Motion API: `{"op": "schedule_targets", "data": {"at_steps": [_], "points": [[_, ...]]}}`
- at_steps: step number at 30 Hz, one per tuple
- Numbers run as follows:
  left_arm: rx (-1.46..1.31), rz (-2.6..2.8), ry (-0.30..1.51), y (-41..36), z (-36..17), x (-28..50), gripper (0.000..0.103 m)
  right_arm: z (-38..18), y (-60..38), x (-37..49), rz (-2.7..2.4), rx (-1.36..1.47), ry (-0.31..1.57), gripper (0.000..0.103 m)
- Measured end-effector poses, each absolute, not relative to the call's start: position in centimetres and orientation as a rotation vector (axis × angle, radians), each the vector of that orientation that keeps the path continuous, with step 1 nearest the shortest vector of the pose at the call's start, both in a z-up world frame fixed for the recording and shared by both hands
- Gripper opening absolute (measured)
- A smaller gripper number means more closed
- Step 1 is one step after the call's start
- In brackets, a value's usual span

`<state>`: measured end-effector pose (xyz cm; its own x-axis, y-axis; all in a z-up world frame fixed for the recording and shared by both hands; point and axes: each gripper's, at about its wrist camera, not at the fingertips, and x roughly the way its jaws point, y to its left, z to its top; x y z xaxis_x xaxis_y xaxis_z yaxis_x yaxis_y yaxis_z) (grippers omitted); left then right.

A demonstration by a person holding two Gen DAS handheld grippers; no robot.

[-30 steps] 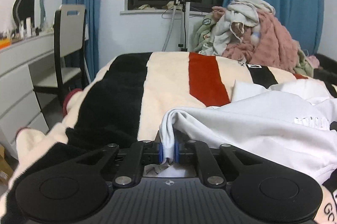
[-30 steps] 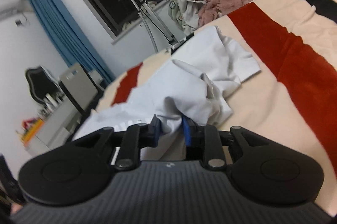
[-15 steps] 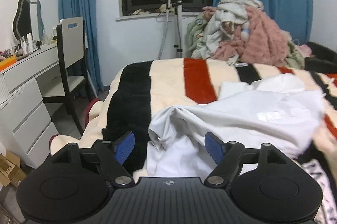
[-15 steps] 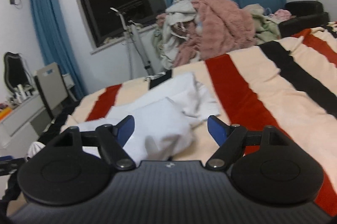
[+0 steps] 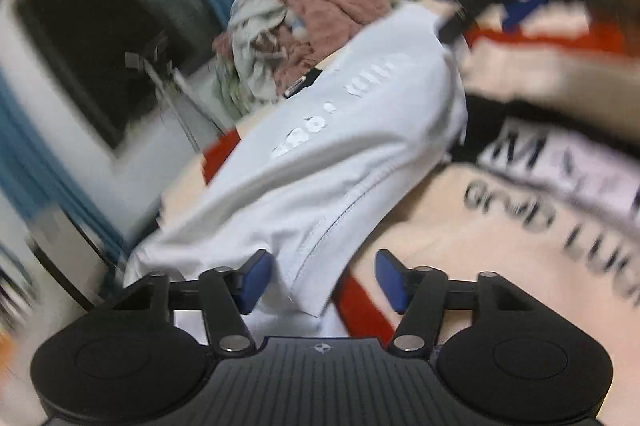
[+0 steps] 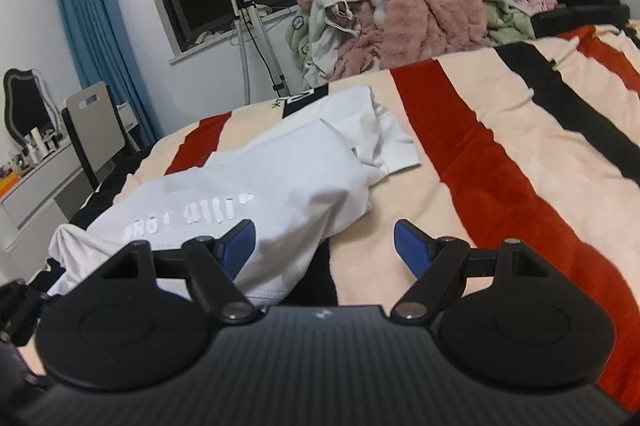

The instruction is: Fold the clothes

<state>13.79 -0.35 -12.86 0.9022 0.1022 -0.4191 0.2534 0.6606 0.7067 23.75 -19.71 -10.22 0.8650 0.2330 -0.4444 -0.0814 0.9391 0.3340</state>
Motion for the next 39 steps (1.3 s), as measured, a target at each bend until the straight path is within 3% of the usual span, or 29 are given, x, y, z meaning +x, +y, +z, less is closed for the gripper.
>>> {"op": "schedule_targets", "data": {"at_steps": [3,5,7,11,21,27,38,39], "points": [[1.058,-0.014,0.363,-1.4,-14.4,13.2,0.046,-10.6,-19.8,24.0,0.169,0.328,0.512,0.078],[1.084,0.007,0.345,-1.4,-14.2,13.0,0.03,-10.8,-19.7,24.2,0.171,0.326,0.513,0.078],[1.028,0.006,0.337,-1.0,-13.1,12.8,0.018,-10.8,-19.4,24.1,0.17,0.308,0.505,0.078],[0.751,-0.009,0.321,1.1,-9.2,12.1,0.012,-10.5,-18.0,22.6,0.161,0.202,0.398,0.078],[0.114,-0.136,0.307,8.5,-0.8,12.7,0.01,-10.0,-11.6,17.1,0.349,-0.175,-0.017,0.078],[-0.064,-0.206,0.312,10.9,1.1,12.6,0.01,-11.4,-7.2,17.8,0.386,-0.346,-0.001,0.078],[-0.091,-0.309,0.222,8.3,1.3,9.1,0.009,-4.5,-12.0,16.5,0.265,-0.084,-0.005,0.078],[-0.089,-0.323,0.215,7.9,1.3,8.7,0.009,-4.1,-12.8,16.3,0.262,-0.058,0.023,0.083]]}}
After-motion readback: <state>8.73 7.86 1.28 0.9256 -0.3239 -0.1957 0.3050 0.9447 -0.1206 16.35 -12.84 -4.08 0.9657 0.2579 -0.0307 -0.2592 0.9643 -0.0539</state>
